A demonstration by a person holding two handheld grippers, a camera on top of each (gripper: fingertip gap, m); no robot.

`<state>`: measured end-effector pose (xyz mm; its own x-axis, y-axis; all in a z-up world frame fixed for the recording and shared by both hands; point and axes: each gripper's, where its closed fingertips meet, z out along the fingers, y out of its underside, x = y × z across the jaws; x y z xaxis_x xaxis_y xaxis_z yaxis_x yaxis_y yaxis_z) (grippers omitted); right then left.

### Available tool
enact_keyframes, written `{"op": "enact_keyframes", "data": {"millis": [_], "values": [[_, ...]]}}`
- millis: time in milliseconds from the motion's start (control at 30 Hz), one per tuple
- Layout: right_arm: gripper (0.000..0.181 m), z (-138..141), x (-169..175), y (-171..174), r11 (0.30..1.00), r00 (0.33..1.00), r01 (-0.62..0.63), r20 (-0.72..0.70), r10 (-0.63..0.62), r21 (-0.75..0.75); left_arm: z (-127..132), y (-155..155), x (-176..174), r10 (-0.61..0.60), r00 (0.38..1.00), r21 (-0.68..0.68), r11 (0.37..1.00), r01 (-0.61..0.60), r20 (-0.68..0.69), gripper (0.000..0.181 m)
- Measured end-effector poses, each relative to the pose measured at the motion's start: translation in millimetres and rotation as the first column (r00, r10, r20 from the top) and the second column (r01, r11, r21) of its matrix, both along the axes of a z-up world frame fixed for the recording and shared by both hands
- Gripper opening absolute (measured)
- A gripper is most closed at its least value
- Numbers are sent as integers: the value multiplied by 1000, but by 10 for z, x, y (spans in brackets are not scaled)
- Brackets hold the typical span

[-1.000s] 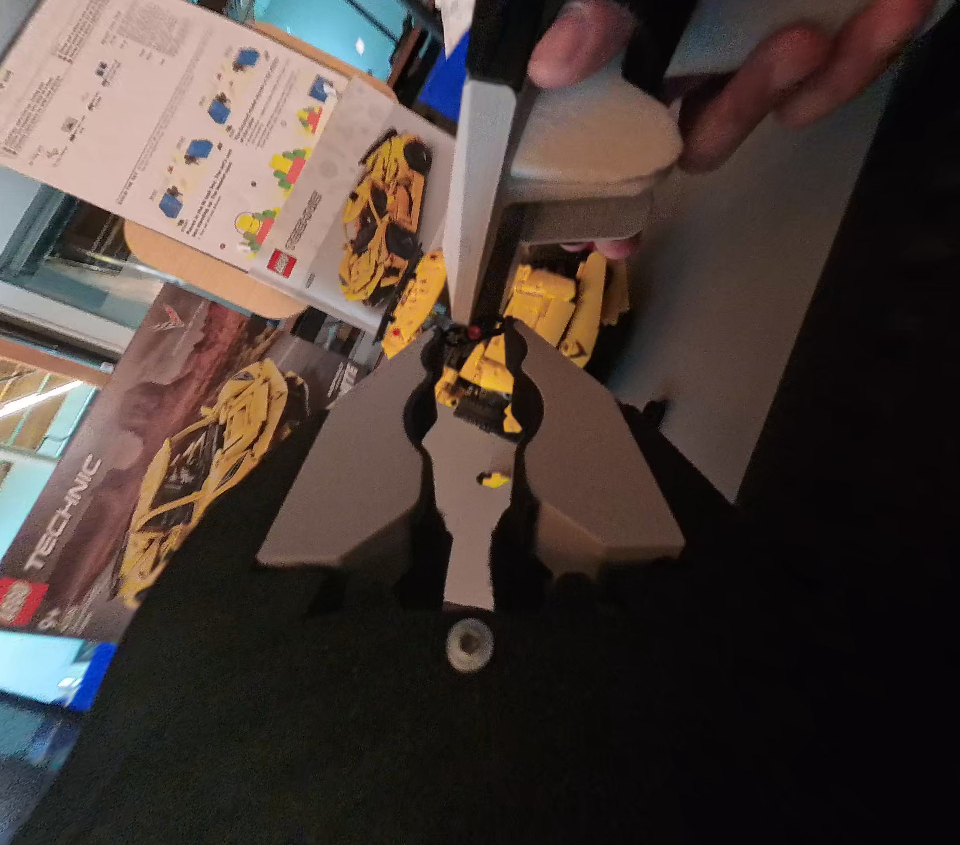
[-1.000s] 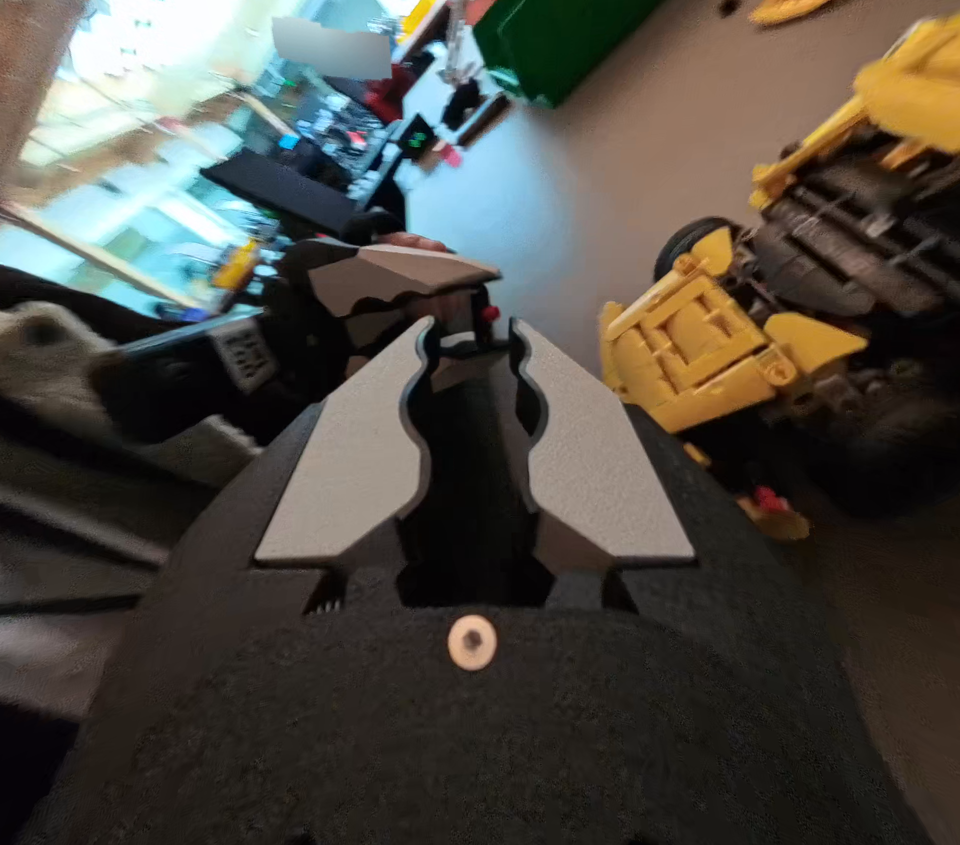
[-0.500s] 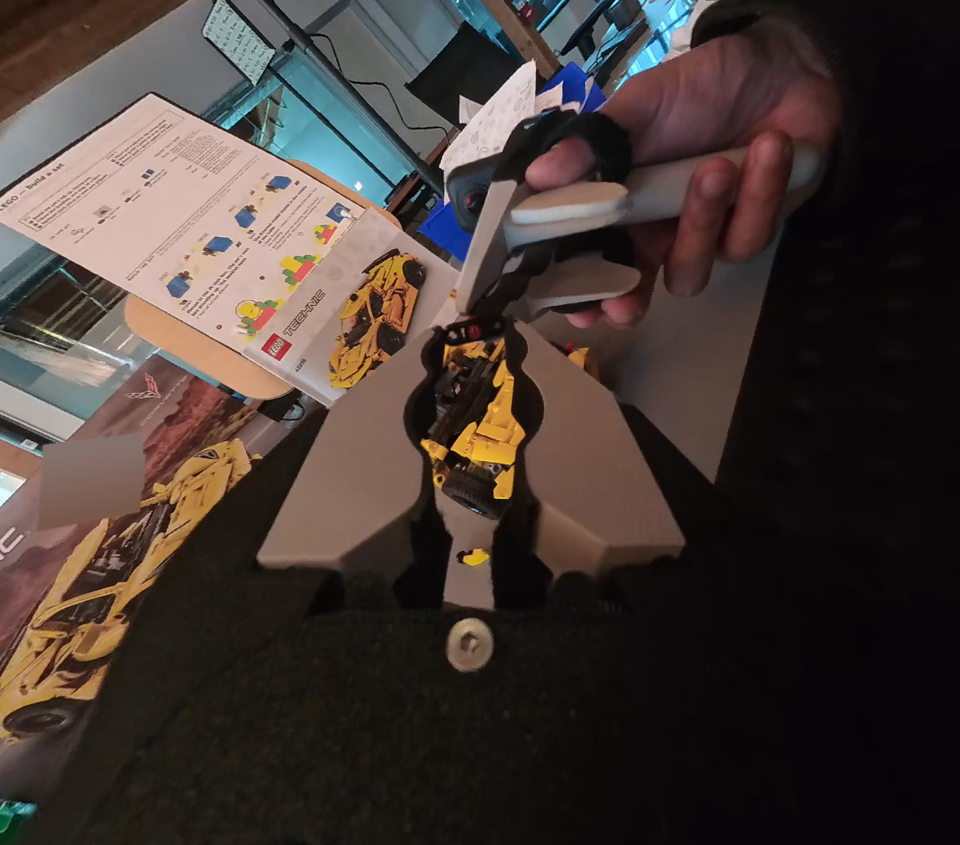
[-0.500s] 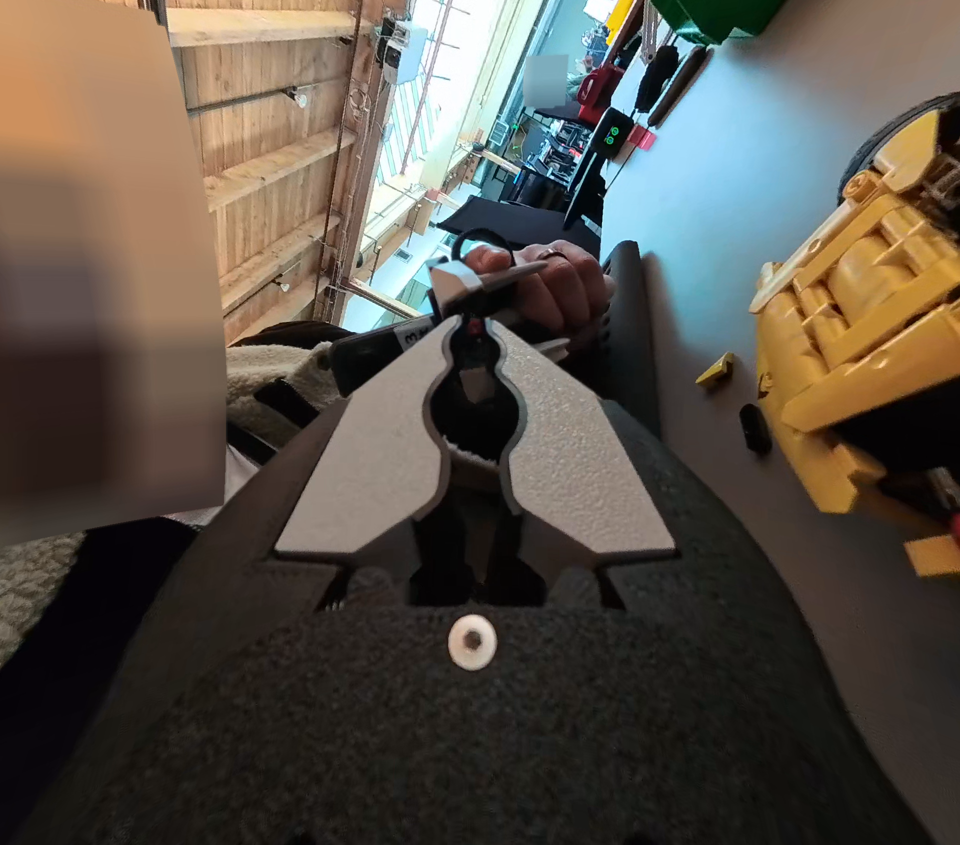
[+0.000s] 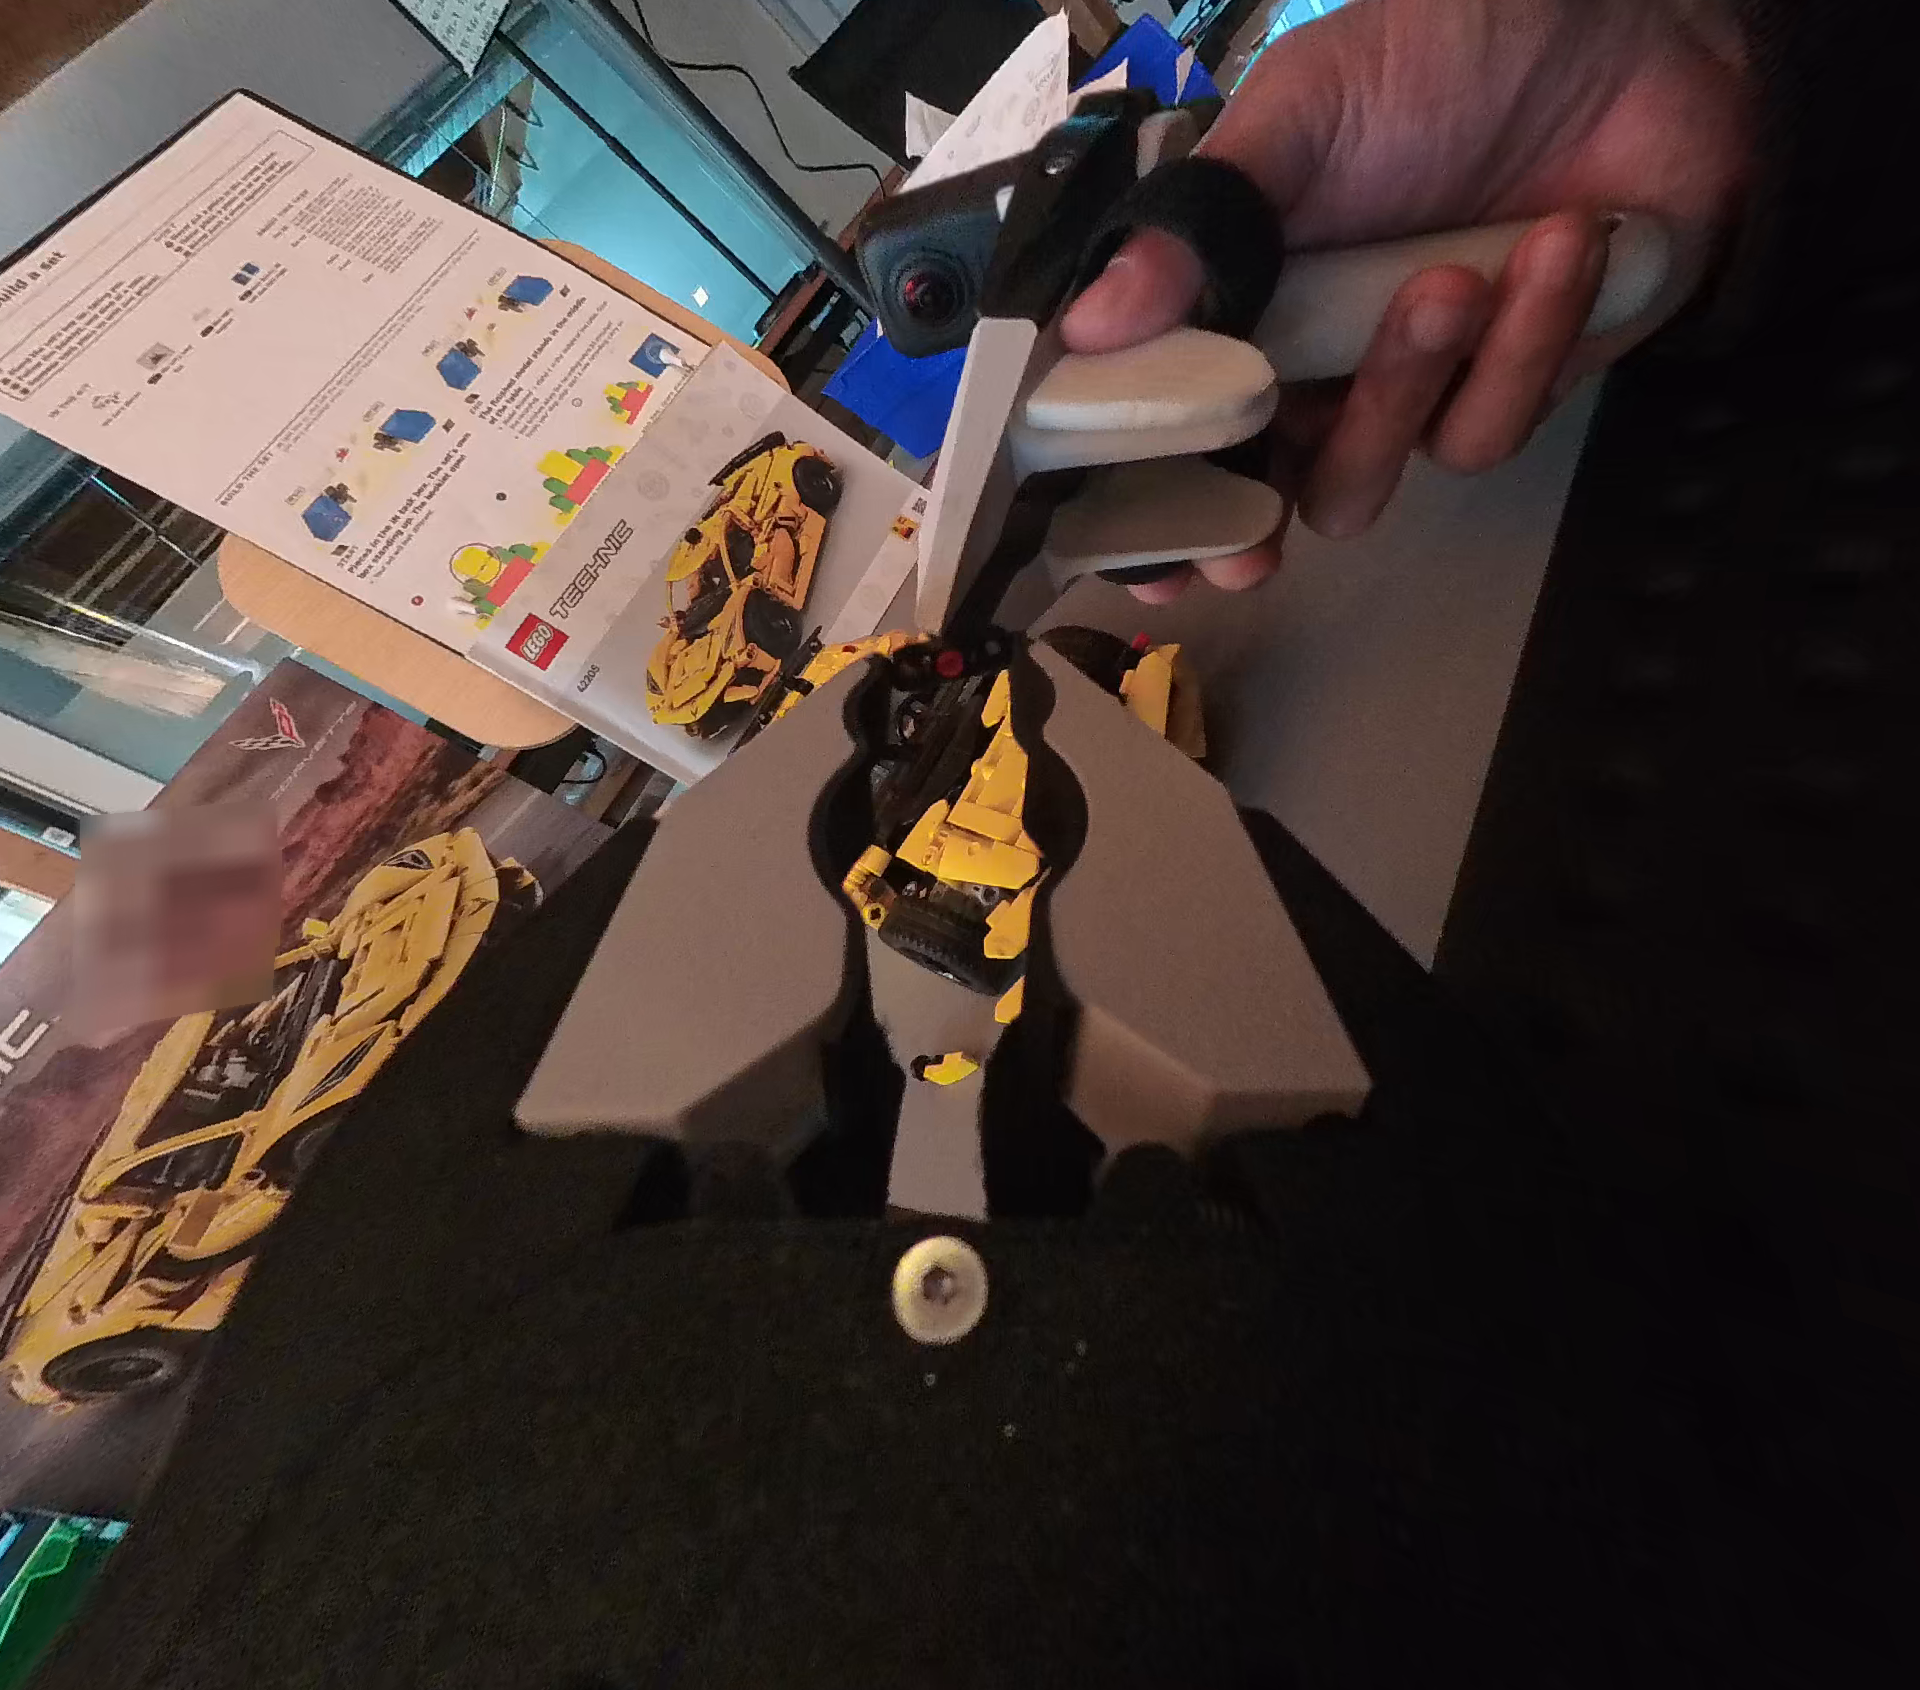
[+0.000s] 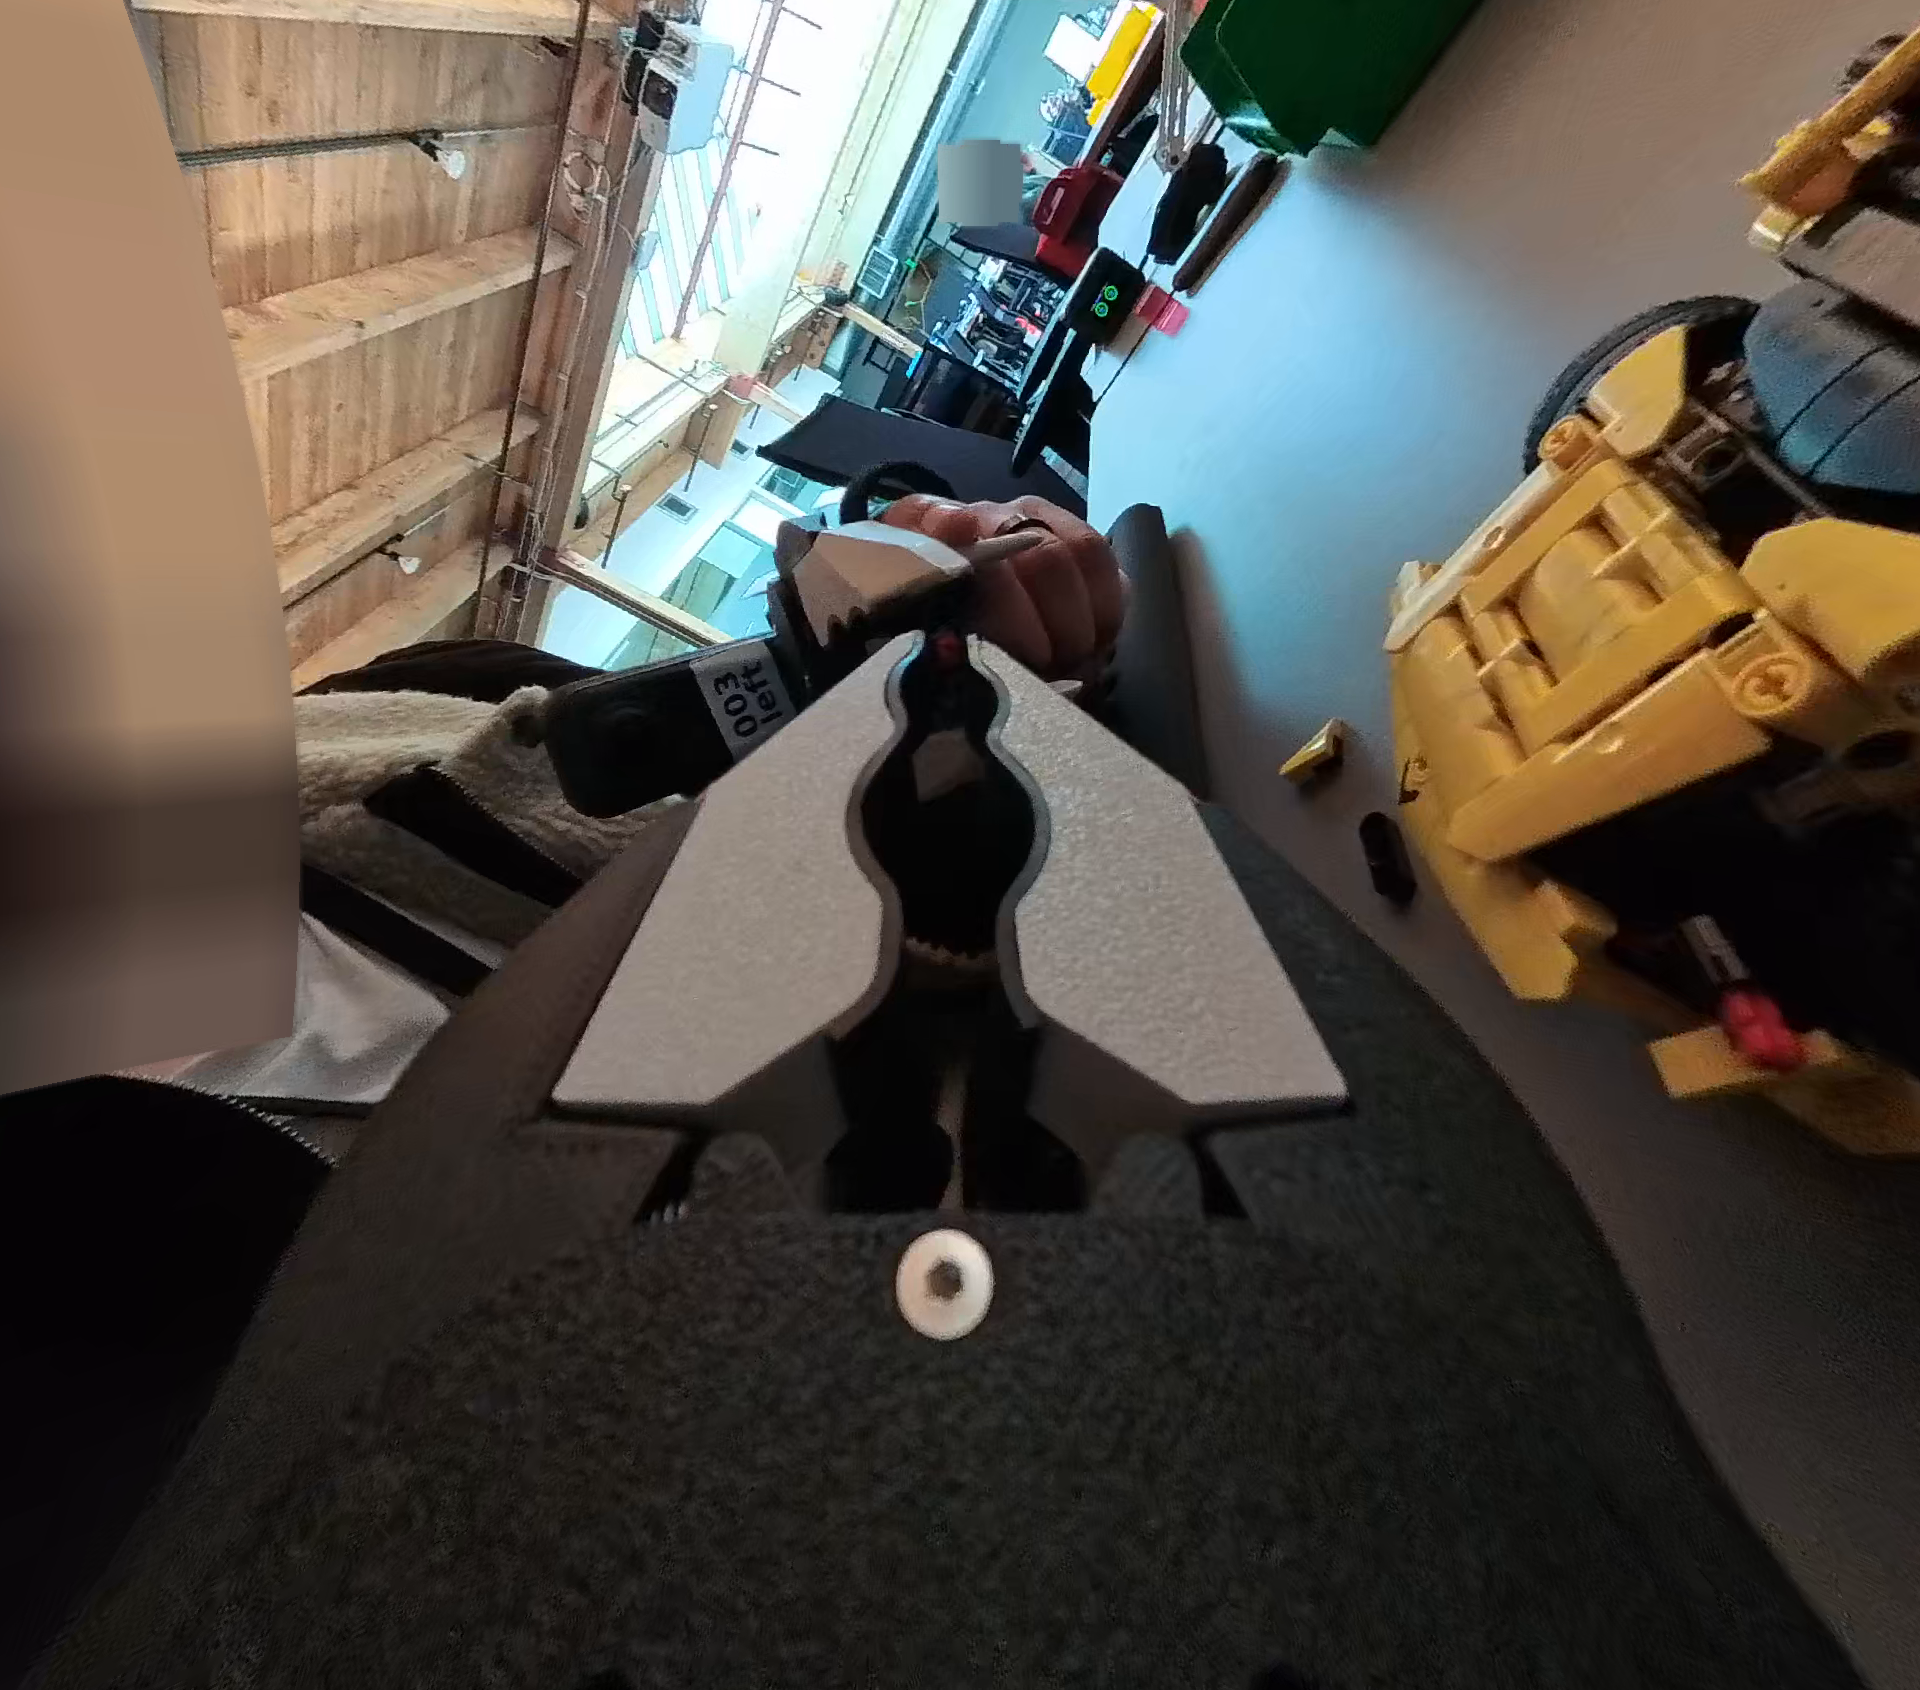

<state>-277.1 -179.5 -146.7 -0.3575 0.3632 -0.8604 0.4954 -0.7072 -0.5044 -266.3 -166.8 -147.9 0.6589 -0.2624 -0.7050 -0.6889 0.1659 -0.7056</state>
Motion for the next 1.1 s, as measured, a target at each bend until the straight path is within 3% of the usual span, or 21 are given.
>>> {"op": "enact_keyframes", "data": {"millis": [200, 333, 400, 433, 500, 567, 633, 700, 733, 767, 833, 900, 933, 1000, 1100], "values": [[3, 58, -10, -24, 990, 1000, -28, -18, 26, -135, 57, -27, -14, 5, 1000, 31, 999, -5, -3, 22], [3, 80, -30, 17, 989, 1000, -11, -24, 7, -148, 95, -56, -13, -2, 1000, 55, 998, 2, -6, 21], [3, 30, -12, 451, 964, 989, 144, 2, -147, -222, 214, -185, 95, -97, 994, 102, 991, 92, 47, 20], [2, 63, 63, 619, 954, 982, 180, -11, -188, -240, 209, -179, 74, -87, 994, 89, 993, 81, 60, 21], [3, 83, 178, 623, 977, 977, 212, -20, -211, 32, 123, -91, -4, -44, 998, 47, 998, 41, 52, 21], [4, -91, 351, 900, 887, 951, 259, 59, -303, 383, 49, -46, -32, -38, 996, -15, 999, 40, 86, 21], [4, -348, 814, 1702, 602, 812, 304, 130, -569, 739, -60, 1, -55, -28, 993, -95, 995, 40, 119, 22], [4, -572, 1523, 2327, 351, 682, 118, 181, -709, 929, -143, 28, -47, -34, 988, -154, 986, 57, 153, 22], [4, -722, 1880, 2518, 289, 630, -13, 232, -741, 957, -207, 48, -42, -28, 986, -198, 978, 61, 166, 22], [4, -843, 2169, 2662, 261, 579, -89, 263, -771, 961, -249, 69, -50, -17, 986, -222, 973, 55, 167, 22], [4, -1012, 2480, 2795, 280, 521, -113, 297, -800, 953, -336, 88, -36, -14, 986, -268, 962, 59, 169, 22], [4, -966, 2461, 2841, 276, 544, 12, 225, -808, 961, -367, 92, 3, -23, 984, -290, 954, 75, 179, 23], [4, -958, 2435, 2820, 306, 561, 53, 225, -796, 951, -389, 90, 48, -38, 980, -311, 945, 99, 197, 22], [5, -993, 2451, 2834, 340, 548, 53, 257, -796, 939, -421, 165, 145, -20, 963, -385, 914, 126, 268, 22], [5, -1041, 2472, 2847, 320, 547, 16, 260, -796, 947, -235, 406, 513, -59, 918, -460, 851, 251, 392, 22]]}}
